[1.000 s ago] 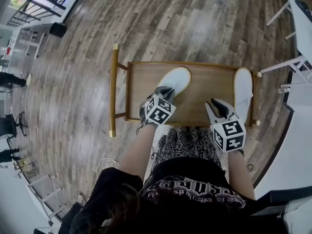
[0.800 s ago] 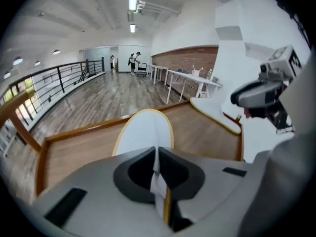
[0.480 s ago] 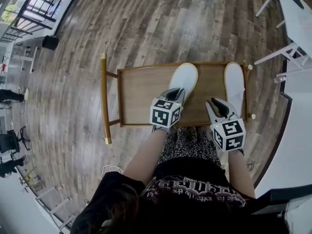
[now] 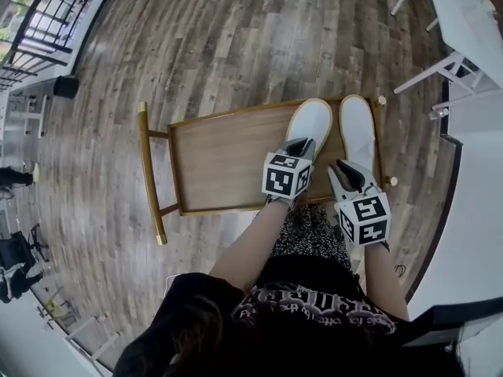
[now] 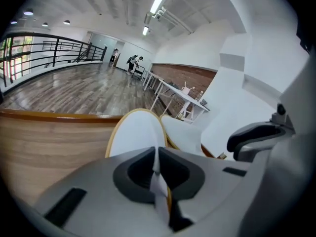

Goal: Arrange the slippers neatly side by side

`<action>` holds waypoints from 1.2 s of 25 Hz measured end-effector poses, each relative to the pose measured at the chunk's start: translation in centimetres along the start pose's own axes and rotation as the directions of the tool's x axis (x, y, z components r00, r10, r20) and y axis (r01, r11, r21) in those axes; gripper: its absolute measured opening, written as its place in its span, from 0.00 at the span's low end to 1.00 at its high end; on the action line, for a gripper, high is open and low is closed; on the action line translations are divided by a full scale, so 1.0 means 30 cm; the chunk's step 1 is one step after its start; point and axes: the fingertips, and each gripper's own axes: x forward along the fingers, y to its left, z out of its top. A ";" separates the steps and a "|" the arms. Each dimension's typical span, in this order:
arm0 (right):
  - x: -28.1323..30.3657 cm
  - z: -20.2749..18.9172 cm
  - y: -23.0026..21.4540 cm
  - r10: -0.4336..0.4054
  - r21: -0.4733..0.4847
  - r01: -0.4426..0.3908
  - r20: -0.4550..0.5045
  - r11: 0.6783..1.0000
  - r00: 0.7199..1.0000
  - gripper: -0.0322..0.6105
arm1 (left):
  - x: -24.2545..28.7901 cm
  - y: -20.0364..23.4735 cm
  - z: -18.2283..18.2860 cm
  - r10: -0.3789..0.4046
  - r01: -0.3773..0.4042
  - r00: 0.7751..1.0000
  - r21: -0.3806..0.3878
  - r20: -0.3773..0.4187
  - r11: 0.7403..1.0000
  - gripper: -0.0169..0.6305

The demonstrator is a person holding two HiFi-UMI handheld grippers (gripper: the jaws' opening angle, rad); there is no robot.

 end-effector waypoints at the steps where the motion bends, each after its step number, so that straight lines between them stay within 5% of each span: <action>1: -0.005 -0.003 -0.010 -0.005 0.003 0.005 -0.002 1.000 1.000 0.17 | 0.013 -0.006 0.006 0.000 0.000 1.000 -0.005 0.002 1.000 0.04; 13: 0.010 -0.050 -0.092 -0.004 0.038 0.006 -0.036 0.999 0.999 0.17 | -0.038 -0.065 0.050 -0.128 0.124 0.991 0.125 0.023 0.984 0.11; 22: 0.132 -0.032 -0.064 -0.039 0.100 0.045 -0.061 0.994 0.997 0.17 | -0.187 0.131 -0.009 0.063 -0.058 0.998 0.190 -0.016 0.980 0.11; 30: 0.292 -0.013 -0.070 -0.175 0.198 0.216 -0.204 0.956 0.963 0.22 | -0.256 0.097 -0.015 0.042 -0.047 0.999 0.207 0.029 0.977 0.11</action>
